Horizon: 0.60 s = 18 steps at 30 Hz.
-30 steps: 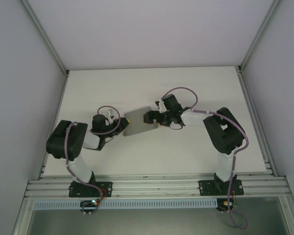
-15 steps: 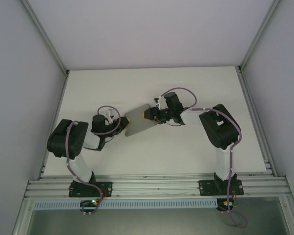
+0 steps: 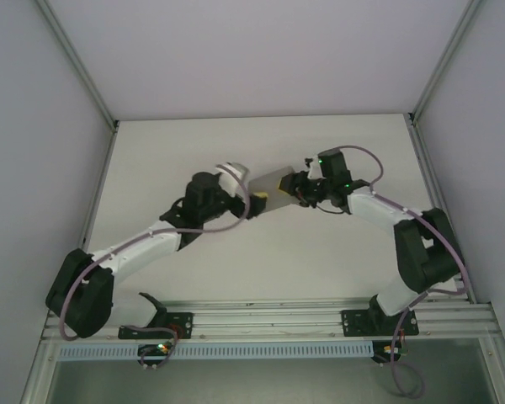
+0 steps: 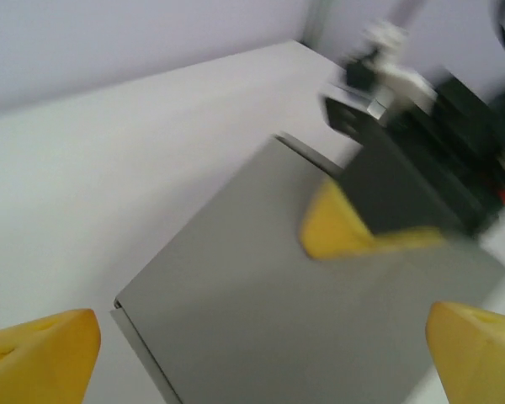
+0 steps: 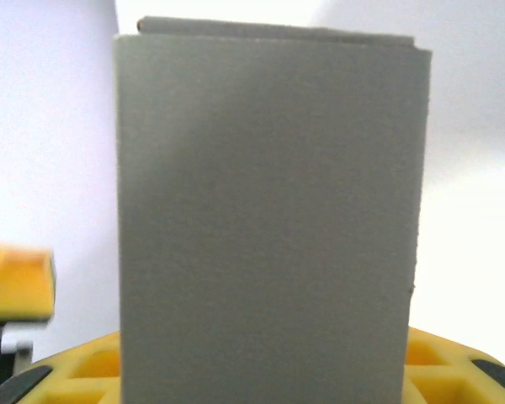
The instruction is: Assemble paper box
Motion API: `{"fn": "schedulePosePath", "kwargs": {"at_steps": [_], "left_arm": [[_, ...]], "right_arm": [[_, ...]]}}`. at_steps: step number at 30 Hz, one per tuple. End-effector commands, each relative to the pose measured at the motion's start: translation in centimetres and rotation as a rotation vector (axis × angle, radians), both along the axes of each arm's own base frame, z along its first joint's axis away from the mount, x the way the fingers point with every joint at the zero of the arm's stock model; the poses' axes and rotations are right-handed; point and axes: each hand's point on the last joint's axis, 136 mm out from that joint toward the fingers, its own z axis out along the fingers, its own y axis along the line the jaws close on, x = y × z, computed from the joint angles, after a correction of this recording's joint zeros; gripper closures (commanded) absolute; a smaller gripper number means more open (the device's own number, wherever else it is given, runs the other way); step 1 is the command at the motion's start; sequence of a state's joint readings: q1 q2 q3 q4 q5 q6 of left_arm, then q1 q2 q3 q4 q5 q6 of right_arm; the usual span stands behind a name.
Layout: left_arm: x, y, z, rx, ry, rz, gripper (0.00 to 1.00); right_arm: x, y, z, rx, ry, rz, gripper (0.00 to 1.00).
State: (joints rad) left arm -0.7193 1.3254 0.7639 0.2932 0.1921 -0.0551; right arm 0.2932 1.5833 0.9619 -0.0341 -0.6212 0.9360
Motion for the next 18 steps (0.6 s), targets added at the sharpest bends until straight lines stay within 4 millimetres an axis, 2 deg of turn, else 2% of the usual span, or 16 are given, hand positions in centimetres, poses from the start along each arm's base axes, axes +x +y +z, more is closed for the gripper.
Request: {"fn": "schedulePosePath", "kwargs": {"at_steps": [1, 4, 7, 11, 14, 18], "left_arm": [[-1.4, 0.8, -4.9, 0.405, -0.188, -0.165, 0.0], [-2.3, -1.0, -4.1, 0.395, -0.242, -0.28, 0.0], [-3.2, -2.4, -4.2, 0.406, -0.271, -0.376, 0.0], [-4.5, -4.1, -5.6, 0.484, -0.287, -0.471, 0.0], [-3.6, -5.0, -5.9, 0.504, -0.339, -0.432, 0.0], [-2.6, -5.2, -6.2, 0.526, -0.37, -0.404, 0.0]], "right_arm": [[-2.5, -2.7, -0.7, 0.04, 0.288, -0.122, 0.57], [-3.5, -4.0, -0.2, 0.083, 0.404, -0.131, 0.65], [-4.5, -4.8, 0.1, 0.066, 0.473, -0.129, 0.63], [-4.5, -4.0, 1.0, 0.203, 0.568, -0.145, 0.64], [-4.4, -3.3, 1.2, 0.241, 0.592, -0.114, 0.63], [-4.7, -3.0, 2.0, 0.257, 0.6, -0.099, 0.63]]}}
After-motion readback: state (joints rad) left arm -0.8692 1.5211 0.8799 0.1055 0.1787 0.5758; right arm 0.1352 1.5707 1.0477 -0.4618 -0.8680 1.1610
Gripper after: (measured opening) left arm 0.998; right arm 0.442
